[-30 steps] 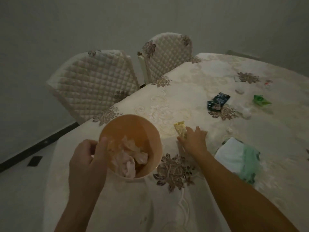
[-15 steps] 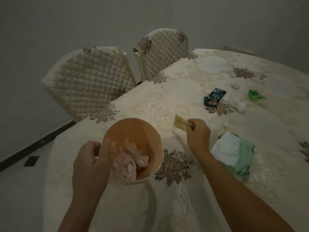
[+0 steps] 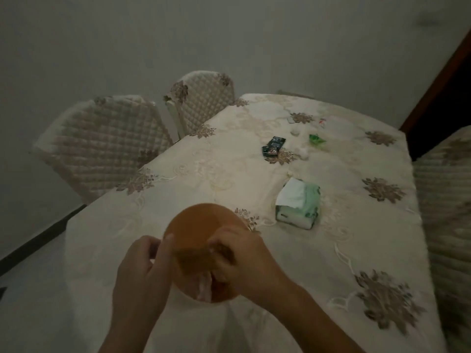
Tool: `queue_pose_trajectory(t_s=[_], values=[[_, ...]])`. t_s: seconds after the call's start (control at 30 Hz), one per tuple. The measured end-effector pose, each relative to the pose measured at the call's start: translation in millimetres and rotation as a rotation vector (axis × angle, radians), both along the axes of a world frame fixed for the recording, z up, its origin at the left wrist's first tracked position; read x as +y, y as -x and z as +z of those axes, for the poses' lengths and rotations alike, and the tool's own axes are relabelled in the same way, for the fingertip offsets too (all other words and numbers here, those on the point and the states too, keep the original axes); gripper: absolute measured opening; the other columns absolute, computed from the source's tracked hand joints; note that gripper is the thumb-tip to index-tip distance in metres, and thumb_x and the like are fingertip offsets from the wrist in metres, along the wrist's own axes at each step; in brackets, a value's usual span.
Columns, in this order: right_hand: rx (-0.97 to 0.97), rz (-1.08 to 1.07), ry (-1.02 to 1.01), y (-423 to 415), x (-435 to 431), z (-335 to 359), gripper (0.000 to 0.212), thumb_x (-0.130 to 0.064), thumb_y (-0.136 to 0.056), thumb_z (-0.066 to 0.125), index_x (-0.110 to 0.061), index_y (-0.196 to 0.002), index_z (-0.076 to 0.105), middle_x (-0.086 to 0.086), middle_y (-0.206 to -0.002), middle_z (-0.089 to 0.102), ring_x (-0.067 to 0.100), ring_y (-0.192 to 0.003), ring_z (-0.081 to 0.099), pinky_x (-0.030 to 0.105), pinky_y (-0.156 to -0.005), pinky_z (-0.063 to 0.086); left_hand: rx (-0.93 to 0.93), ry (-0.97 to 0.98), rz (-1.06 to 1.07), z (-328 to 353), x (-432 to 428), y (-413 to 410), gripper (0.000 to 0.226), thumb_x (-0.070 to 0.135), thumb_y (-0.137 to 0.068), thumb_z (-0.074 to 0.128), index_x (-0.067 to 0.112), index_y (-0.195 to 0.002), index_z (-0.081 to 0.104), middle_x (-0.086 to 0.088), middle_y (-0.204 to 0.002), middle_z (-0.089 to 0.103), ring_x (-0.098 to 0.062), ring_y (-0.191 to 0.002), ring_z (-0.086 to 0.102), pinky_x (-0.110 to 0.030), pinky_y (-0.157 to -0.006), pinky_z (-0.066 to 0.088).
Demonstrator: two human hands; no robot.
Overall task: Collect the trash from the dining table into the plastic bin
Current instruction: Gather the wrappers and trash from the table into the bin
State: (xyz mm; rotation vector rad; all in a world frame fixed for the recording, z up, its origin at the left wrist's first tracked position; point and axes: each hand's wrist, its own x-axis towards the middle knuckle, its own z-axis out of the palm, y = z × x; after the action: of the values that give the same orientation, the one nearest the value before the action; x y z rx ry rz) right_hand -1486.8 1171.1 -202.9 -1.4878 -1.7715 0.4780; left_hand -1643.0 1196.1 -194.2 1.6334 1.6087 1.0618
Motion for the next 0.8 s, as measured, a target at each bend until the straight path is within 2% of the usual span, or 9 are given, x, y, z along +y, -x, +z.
queue_pose_trajectory(t_s=[0.1,0.27,0.37,0.53,0.67,0.8], values=[[-0.060,-0.015,0.048,22.3,-28.4,-6.5,0.023,-0.004,-0.082,0.053,-0.011,-0.101,0.064,0.004,-0.109,0.063,0.011,-0.100,0.053,0.002,-0.082,0.029,0.012,0.003,-0.060,-2.8,-21.0,14.4,0.035,0.034,-0.089,0.051,0.014,-0.061,0.049,-0.009,-0.067,0.053,-0.023,-0.066,0.050,-0.036,-0.058,0.035],[-0.093,-0.086,0.080,43.5,-66.0,-6.4,0.024,-0.003,-0.082,0.051,-0.009,-0.102,0.063,0.008,-0.111,0.064,0.017,-0.104,0.055,0.018,-0.089,0.037,0.022,0.001,-0.125,-4.9,-51.9,32.4,0.034,0.038,-0.088,0.049,0.015,-0.062,0.049,-0.006,-0.069,0.054,-0.023,-0.067,0.051,-0.035,-0.059,0.035],[-0.102,-0.115,0.054,49.1,-95.2,-6.2,0.023,-0.002,-0.080,0.051,-0.007,-0.098,0.065,0.009,-0.106,0.067,0.020,-0.102,0.058,0.027,-0.090,0.043,0.030,-0.020,-0.186,-8.0,-71.0,38.2,0.038,0.047,-0.085,0.048,0.018,-0.061,0.049,-0.005,-0.068,0.053,-0.022,-0.066,0.052,-0.035,-0.059,0.035],[-0.086,-0.243,0.053,42.6,-150.1,-2.5,0.031,-0.018,-0.080,0.041,-0.015,-0.099,0.065,0.001,-0.107,0.069,0.012,-0.100,0.058,0.018,-0.090,0.041,0.038,-0.027,-0.319,-10.5,-103.1,26.3,0.037,0.043,-0.088,0.049,0.015,-0.063,0.050,-0.008,-0.069,0.053,-0.022,-0.066,0.051,-0.036,-0.060,0.036],[-0.057,-0.418,0.008,23.2,-201.3,8.1,0.017,-0.017,-0.081,0.054,-0.020,-0.094,0.065,-0.002,-0.099,0.070,0.008,-0.093,0.058,0.017,-0.084,0.042,0.029,-0.015,-0.443,-6.6,-129.4,-0.7,0.034,0.038,-0.088,0.051,0.013,-0.065,0.052,-0.008,-0.071,0.055,-0.022,-0.069,0.053,-0.039,-0.065,0.038],[-0.042,-0.713,-0.096,-5.8,-271.7,17.6,0.018,-0.031,-0.077,0.054,-0.027,-0.092,0.063,-0.004,-0.091,0.070,0.009,-0.085,0.059,0.021,-0.075,0.046,0.050,-0.022,-0.602,0.0,-165.9,-42.5,0.035,0.039,-0.088,0.048,0.012,-0.066,0.053,-0.010,-0.071,0.056,-0.024,-0.069,0.054,-0.038,-0.064,0.038]])
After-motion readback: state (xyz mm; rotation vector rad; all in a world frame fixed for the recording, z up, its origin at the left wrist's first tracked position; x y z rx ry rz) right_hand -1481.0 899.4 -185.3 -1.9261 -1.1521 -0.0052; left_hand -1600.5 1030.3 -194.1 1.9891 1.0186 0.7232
